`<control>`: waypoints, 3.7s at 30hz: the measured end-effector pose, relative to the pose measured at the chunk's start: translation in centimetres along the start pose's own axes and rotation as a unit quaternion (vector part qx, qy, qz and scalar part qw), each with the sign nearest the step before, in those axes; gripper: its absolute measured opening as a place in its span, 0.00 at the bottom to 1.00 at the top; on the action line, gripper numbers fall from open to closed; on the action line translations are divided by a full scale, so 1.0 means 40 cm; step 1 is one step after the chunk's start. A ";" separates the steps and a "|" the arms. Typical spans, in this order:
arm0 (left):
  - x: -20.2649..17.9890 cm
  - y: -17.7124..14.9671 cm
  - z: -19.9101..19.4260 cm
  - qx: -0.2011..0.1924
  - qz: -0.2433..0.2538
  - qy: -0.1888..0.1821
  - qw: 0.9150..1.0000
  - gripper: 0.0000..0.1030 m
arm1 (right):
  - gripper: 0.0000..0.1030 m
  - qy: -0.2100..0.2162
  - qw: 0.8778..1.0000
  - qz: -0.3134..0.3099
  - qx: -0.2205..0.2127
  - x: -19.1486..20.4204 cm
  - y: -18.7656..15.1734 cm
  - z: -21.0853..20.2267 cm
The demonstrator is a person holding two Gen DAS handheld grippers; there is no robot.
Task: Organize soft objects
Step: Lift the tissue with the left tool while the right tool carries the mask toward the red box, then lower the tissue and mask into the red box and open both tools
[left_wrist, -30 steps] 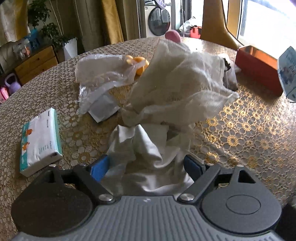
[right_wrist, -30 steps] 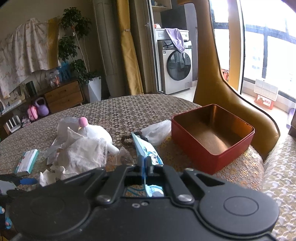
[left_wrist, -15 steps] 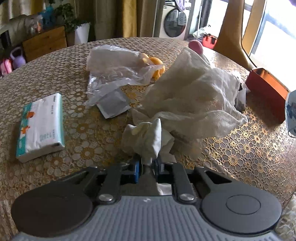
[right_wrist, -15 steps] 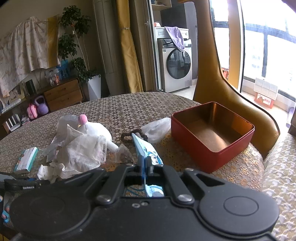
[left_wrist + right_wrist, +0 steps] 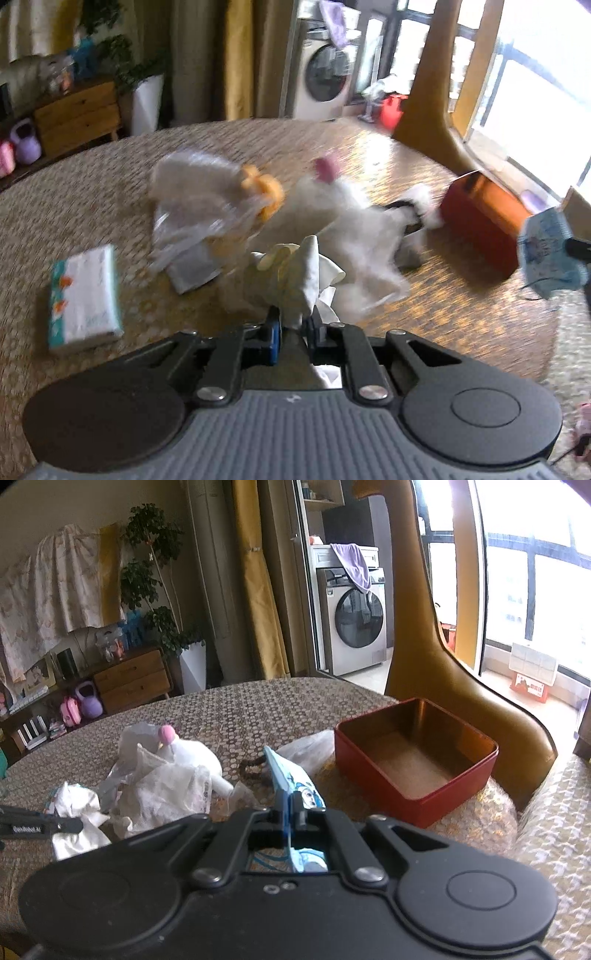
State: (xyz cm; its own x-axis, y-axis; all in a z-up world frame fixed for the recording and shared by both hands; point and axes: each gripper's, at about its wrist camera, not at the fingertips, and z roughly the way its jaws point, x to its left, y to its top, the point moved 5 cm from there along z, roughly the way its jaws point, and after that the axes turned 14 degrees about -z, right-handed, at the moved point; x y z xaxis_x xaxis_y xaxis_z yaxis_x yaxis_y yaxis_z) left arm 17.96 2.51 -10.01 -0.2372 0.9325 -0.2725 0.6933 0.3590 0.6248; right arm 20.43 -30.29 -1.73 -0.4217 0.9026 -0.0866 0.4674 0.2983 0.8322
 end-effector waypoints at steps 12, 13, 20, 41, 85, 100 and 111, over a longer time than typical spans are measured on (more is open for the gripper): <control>-0.294 0.137 -0.017 -0.014 0.050 -0.091 0.994 0.13 | 0.01 -0.028 0.999 -0.014 -0.019 -0.094 0.063 0.006; -0.316 0.147 -0.007 -0.014 0.055 -0.095 0.994 0.13 | 0.01 -0.031 0.999 -0.015 -0.019 -0.103 0.067 0.011; -0.491 0.193 0.079 -0.003 0.083 -0.122 0.989 0.13 | 0.01 -0.053 0.998 -0.021 -0.020 -0.179 0.087 0.055; -0.883 0.230 0.396 0.052 0.113 -0.161 0.979 0.13 | 0.01 -0.094 0.995 0.008 0.033 -0.394 0.030 0.271; -0.953 0.146 0.574 0.102 0.158 -0.108 0.976 0.70 | 0.45 -0.042 0.995 0.002 0.091 -0.423 -0.032 0.325; -0.822 0.184 0.301 0.037 0.161 -0.142 0.976 0.73 | 0.71 -0.060 0.997 -0.011 0.042 -0.281 0.059 0.153; -0.652 0.181 0.115 0.001 0.147 -0.160 0.976 0.81 | 0.86 -0.052 0.998 -0.021 0.019 -0.122 0.088 0.047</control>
State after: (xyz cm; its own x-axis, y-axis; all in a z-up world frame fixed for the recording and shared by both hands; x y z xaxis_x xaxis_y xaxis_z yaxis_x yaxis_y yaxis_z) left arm 32.30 -19.41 -1.75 0.1967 0.9348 -0.2956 0.7014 0.0765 0.7087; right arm 25.58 -33.07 0.58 -0.3598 0.9158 -0.1783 0.4816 0.3459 0.8052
